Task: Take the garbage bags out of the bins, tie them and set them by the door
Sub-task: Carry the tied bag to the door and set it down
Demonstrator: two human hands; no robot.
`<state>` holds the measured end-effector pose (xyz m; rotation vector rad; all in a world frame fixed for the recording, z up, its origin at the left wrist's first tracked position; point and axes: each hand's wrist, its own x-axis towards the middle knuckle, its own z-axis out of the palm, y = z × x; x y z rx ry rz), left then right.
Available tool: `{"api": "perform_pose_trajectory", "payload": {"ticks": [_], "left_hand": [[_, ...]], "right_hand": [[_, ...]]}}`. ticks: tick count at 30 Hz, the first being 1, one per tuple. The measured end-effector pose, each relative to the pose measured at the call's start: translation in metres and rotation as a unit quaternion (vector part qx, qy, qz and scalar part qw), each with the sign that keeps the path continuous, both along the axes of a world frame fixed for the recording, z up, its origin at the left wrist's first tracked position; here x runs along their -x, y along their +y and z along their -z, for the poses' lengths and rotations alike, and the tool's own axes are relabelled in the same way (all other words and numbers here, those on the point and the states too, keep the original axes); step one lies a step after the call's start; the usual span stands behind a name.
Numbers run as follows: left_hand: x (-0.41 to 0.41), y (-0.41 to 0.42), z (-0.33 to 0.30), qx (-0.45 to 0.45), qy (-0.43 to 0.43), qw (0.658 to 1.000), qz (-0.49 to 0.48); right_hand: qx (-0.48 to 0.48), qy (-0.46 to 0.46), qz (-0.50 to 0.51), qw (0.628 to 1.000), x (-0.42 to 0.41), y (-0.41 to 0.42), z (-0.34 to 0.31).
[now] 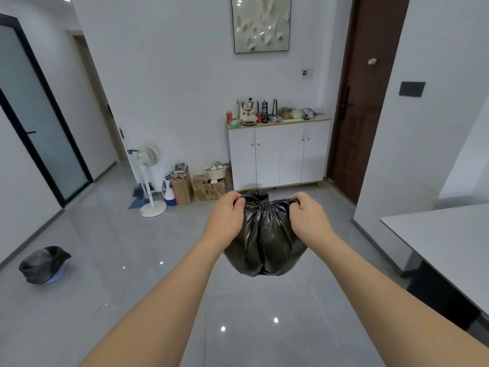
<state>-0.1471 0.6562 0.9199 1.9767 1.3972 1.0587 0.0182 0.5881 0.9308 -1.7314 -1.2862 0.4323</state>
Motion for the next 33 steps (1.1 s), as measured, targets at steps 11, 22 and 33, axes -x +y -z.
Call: {"api": "perform_pose_trajectory", "payload": {"ticks": [11,22,33], "left_hand": [[0.003,0.283,0.014,0.006,-0.018,1.000,0.016],[-0.023,0.560,0.004,0.003,-0.021,0.999,0.024],[-0.050,0.831,-0.003,-0.010,0.033,0.999,0.012]], "right_hand": [[0.011,0.017,0.007,1.000,0.001,0.282,0.014],[0.004,0.027,0.012,1.000,-0.023,0.555,0.009],[0.017,0.022,-0.031,0.999,-0.063,0.835,0.017]]}}
